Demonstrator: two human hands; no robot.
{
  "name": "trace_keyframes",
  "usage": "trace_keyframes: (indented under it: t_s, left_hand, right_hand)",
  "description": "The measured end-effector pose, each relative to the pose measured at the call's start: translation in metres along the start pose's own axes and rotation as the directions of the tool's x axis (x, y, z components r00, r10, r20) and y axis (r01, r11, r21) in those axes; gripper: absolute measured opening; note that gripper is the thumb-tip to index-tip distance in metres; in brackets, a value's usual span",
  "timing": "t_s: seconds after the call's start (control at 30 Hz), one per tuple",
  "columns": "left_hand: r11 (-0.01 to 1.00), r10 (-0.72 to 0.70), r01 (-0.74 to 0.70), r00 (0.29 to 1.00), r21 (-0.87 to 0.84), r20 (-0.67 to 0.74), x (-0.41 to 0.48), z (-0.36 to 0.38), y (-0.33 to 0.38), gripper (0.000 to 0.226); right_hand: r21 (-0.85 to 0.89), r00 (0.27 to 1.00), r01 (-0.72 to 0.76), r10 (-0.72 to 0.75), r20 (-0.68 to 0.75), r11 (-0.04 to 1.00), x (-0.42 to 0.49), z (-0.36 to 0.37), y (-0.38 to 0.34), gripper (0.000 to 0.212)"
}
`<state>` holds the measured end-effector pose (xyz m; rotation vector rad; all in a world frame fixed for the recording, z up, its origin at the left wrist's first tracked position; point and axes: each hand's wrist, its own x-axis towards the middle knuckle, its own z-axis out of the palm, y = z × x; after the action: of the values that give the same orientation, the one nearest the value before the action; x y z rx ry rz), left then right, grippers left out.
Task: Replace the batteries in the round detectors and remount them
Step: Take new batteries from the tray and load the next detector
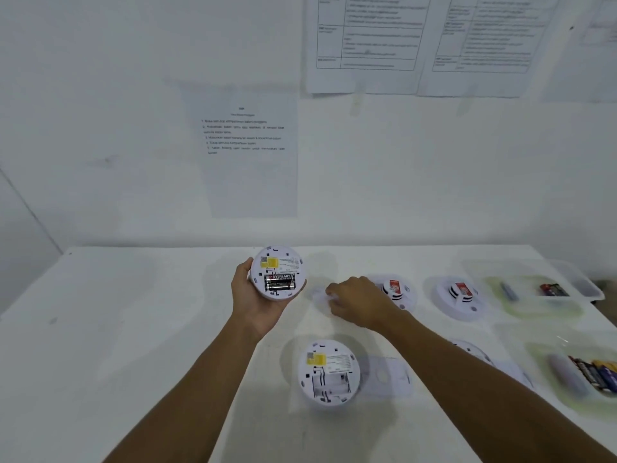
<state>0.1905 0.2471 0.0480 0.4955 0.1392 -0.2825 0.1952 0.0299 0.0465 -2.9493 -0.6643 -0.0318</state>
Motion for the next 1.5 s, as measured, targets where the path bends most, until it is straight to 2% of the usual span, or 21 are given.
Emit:
trace_keyframes:
  t_s: [0.07,0.1,0.13,0.2,0.3,0.33,0.37,0.4,0.57,0.7,0.77,0.87,0.93,1.17,1.5]
  left_hand:
    - [1.000,0.001,-0.001,1.000,-0.011,-0.005,-0.001,-0.001,0.002,0.046]
    - [1.000,0.002,-0.002,1.000,-0.013,-0.009,-0.001,-0.002,0.003,0.046]
    - [1.000,0.004,-0.004,1.000,-0.015,-0.015,-0.001,-0.002,0.004,0.046]
    - [1.000,0.009,-0.009,1.000,-0.025,-0.025,-0.001,-0.003,0.003,0.045]
    - [1.000,0.005,-0.005,1.000,-0.022,-0.025,0.000,-0.001,-0.002,0.046]
    - [1.000,-0.005,0.005,1.000,-0.024,-0.015,0.001,0.000,-0.005,0.048]
    - [1.000,-0.015,0.015,1.000,-0.027,0.000,0.001,0.003,-0.009,0.048]
    - [0.999,-0.020,0.020,1.000,-0.025,0.015,0.001,0.006,-0.012,0.048]
    - [0.999,-0.024,0.023,0.999,0.025,0.049,-0.003,0.025,-0.020,0.050]
    - [0.996,-0.025,0.022,0.999,0.082,0.027,-0.006,0.031,-0.019,0.050]
    - [0.994,-0.028,0.028,1.000,0.108,-0.004,-0.006,0.031,-0.020,0.052]
    - [0.992,-0.039,0.043,0.999,0.122,-0.032,-0.007,0.029,-0.022,0.058]
    - [0.990,-0.043,0.048,0.998,0.134,-0.035,-0.007,0.027,-0.023,0.058]
    - [0.987,-0.013,0.022,0.998,0.162,-0.055,-0.011,0.023,-0.025,0.056]
    - [0.980,0.040,-0.034,0.999,0.198,-0.027,-0.015,0.027,-0.029,0.056]
  right_hand:
    - [0.155,0.984,-0.105,0.125,-0.124,0.982,0.005,-0.004,0.001,0.025]
    - [0.322,0.952,-0.173,0.241,-0.188,0.931,0.006,-0.008,0.001,0.022]
    - [0.512,0.903,-0.205,0.364,-0.230,0.834,0.006,-0.014,0.000,0.019]
    - [0.815,0.815,-0.141,0.533,-0.227,0.563,0.002,-0.028,-0.007,0.016]
    - [0.979,0.823,0.034,0.550,-0.140,0.199,-0.004,-0.049,-0.028,0.022]
    - [0.988,0.832,0.068,0.538,-0.133,0.139,-0.004,-0.054,-0.036,0.024]
    - [0.988,0.835,0.084,0.532,-0.141,0.130,-0.004,-0.056,-0.043,0.024]
    - [0.982,0.833,0.087,0.529,-0.163,0.165,-0.003,-0.057,-0.049,0.023]
    - [0.865,0.787,0.065,0.507,-0.351,0.498,0.000,-0.043,-0.065,0.022]
    - [0.630,0.759,0.039,0.387,-0.523,0.775,-0.002,-0.029,-0.075,0.020]
    - [0.526,0.761,-0.032,0.362,-0.539,0.850,-0.006,-0.027,-0.084,0.022]
    - [0.492,0.780,-0.120,0.389,-0.490,0.862,-0.008,-0.027,-0.095,0.042]
    - [0.495,0.792,-0.144,0.400,-0.462,0.857,-0.008,-0.027,-0.097,0.046]
    - [0.500,0.803,-0.176,0.418,-0.426,0.848,-0.005,-0.030,-0.101,0.045]
    - [0.609,0.734,-0.242,0.553,-0.395,0.755,-0.005,-0.038,-0.110,0.038]
